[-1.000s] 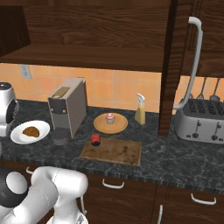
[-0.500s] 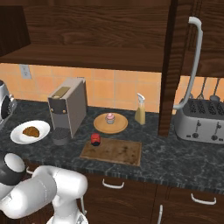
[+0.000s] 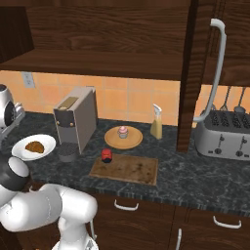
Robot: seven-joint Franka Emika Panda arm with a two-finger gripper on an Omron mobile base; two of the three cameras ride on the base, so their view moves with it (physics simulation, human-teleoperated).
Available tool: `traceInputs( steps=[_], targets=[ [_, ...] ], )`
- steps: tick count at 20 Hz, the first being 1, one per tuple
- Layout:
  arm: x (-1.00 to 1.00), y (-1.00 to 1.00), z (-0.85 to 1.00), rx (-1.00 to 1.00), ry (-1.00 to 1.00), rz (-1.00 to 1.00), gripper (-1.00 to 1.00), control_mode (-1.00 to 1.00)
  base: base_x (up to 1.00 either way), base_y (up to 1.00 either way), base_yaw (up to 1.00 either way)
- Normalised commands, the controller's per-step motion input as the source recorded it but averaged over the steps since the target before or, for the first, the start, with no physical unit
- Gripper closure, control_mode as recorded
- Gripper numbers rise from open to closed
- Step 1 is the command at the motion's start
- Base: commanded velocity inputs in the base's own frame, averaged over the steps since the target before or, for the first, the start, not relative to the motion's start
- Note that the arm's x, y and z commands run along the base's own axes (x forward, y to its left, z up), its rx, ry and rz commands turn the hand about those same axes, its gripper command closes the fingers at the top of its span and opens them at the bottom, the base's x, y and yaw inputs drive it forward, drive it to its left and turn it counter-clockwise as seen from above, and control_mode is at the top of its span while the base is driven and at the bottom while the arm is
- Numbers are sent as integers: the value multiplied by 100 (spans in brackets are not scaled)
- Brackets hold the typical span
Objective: From the different types of pastries on the counter, select a croissant and place it on the cutting board. Then retrieve a jar of jam from the cabinet and place it alongside the croissant on the cutting board.
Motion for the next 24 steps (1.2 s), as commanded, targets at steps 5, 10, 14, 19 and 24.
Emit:
traceInputs(
  steps=[5, 10, 14, 19, 24],
  targets=[
    [0, 0, -3, 0, 17, -6, -100, -100, 0, 0, 0],
    [2, 0, -18, 0, 25, -5, -100, -100, 0, 0, 0],
    [24, 9, -13, -3, 9, -8, -100, -100, 0, 0, 0],
    [9, 30, 0, -19, 0, -2, -100, -100, 0, 0, 0],
    [24, 4, 0, -13, 1, 0, -100, -100, 0, 0, 0]
  ],
)
